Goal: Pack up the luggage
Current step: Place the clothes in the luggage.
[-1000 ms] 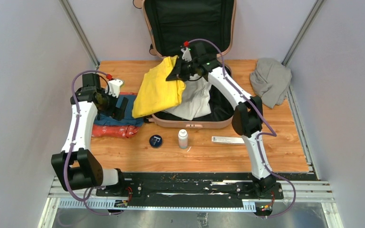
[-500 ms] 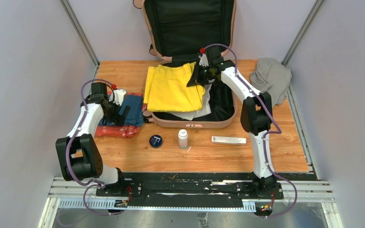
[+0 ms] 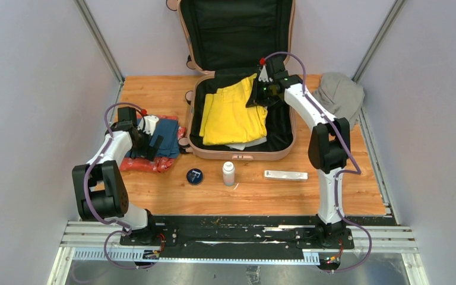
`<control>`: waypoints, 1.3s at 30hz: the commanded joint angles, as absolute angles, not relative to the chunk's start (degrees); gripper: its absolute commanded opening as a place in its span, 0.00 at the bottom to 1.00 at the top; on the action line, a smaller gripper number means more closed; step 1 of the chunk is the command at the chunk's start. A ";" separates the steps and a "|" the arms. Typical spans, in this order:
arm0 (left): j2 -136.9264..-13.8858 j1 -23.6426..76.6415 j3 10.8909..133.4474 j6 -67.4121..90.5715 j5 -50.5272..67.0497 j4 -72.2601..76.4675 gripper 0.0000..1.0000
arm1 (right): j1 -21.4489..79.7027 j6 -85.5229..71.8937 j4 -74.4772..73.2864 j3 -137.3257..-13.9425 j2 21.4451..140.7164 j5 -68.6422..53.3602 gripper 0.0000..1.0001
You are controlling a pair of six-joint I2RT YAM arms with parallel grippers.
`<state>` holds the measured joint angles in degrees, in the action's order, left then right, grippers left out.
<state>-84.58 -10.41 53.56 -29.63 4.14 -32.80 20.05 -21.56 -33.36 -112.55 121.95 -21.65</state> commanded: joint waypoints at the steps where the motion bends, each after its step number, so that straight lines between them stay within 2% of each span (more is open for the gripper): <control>1: -84.81 -10.28 52.78 -29.86 4.01 -31.48 1.00 | 18.96 -20.51 -30.00 -113.29 120.41 -19.85 0.00; 9: -83.54 -10.28 52.45 -30.49 3.82 -32.13 1.00 | 17.56 -20.07 -30.10 -109.68 122.89 -14.45 0.01; 10: -83.23 -10.28 52.58 -30.54 3.97 -32.48 1.00 | 16.77 -20.56 -30.21 -109.08 122.87 -14.30 0.11; 11: -82.79 -10.27 52.70 -30.66 4.15 -32.84 1.00 | 15.85 -21.20 -30.53 -108.78 122.75 -14.25 0.27; 12: -82.53 -10.26 53.05 -30.75 4.40 -33.27 1.00 | 14.89 -21.81 -30.80 -108.75 122.47 -14.62 0.48; 13: -82.08 -10.28 53.45 -30.76 4.66 -33.87 1.00 | 14.00 -22.21 -31.15 -108.77 122.13 -14.92 0.61; 15: -81.43 -10.28 54.69 -30.79 5.52 -35.40 1.00 | 12.73 -22.03 -32.81 -110.35 121.11 -14.23 0.72; 19: -79.80 -10.28 58.69 -30.47 7.19 -38.69 1.00 | 11.67 -19.76 -38.75 -116.28 119.43 -8.06 0.79; 21: -78.91 -10.28 60.59 -29.98 8.30 -40.26 1.00 | 11.25 -19.38 -40.11 -117.39 118.30 -6.62 0.71; 23: -78.20 -10.15 62.00 -28.98 10.02 -41.29 1.00 | 11.20 -20.18 -38.63 -116.13 117.09 -8.93 0.39; 24: -78.13 -9.82 62.53 -28.45 10.66 -41.65 1.00 | 11.22 -21.42 -37.47 -115.10 116.91 -11.73 0.27; 27: -78.34 -7.32 62.70 -27.56 10.43 -41.86 1.00 | 11.46 -24.56 -33.11 -112.70 118.95 -24.20 0.09; 30: -80.16 -4.97 62.32 -26.44 9.57 -41.65 1.00 | 12.26 -26.12 -33.53 -113.44 124.87 -28.71 0.00; 39: -86.44 -3.50 62.76 -24.33 8.69 -40.42 1.00 | 12.39 -27.44 -34.78 -110.22 133.82 -20.32 0.00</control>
